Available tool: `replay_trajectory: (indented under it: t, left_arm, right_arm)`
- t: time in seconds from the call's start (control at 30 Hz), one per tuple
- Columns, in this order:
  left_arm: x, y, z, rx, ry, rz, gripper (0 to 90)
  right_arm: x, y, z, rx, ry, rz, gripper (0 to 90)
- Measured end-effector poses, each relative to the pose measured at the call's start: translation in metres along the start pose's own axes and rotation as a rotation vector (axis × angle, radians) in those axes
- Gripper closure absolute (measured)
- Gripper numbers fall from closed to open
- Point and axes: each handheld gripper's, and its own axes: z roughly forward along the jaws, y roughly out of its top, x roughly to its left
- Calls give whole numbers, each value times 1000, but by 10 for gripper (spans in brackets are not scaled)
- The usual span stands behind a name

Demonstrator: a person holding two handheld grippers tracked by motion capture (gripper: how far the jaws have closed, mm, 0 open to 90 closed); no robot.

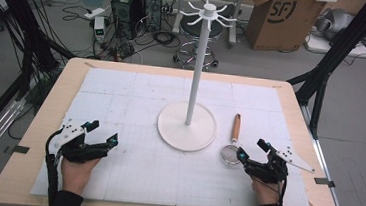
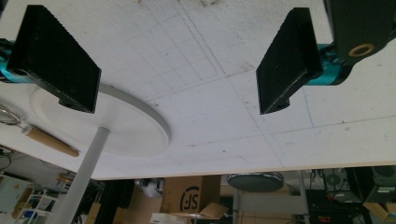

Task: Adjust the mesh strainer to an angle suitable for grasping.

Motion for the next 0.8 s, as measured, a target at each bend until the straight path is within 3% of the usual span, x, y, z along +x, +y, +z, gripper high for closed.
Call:
replay_trajectory:
  t: [0.13, 0.2, 0.37, 0.5, 0.6, 0.8]
  left_arm:
    - [-1, 1, 0, -9, -2, -11, 144]
    - [-3, 2, 2, -37, -8, -24, 144]
    - [-5, 1, 4, -3, 4, 11, 144]
    - [-5, 2, 2, -13, -9, 10, 145]
    - [-5, 1, 2, -10, -30, -14, 144]
    - [-7, 2, 4, -12, -33, 7, 145]
  right_arm:
    - [3, 0, 2, 11, -1, -20, 19]
    - [2, -1, 3, 22, -1, -23, 19]
    - [-3, -2, 6, 22, -3, 8, 70]
    - [-5, -1, 5, 25, -9, 16, 263]
    - [-8, 6, 4, 14, 13, 44, 436]
    - [-16, 14, 10, 61, -10, 46, 637]
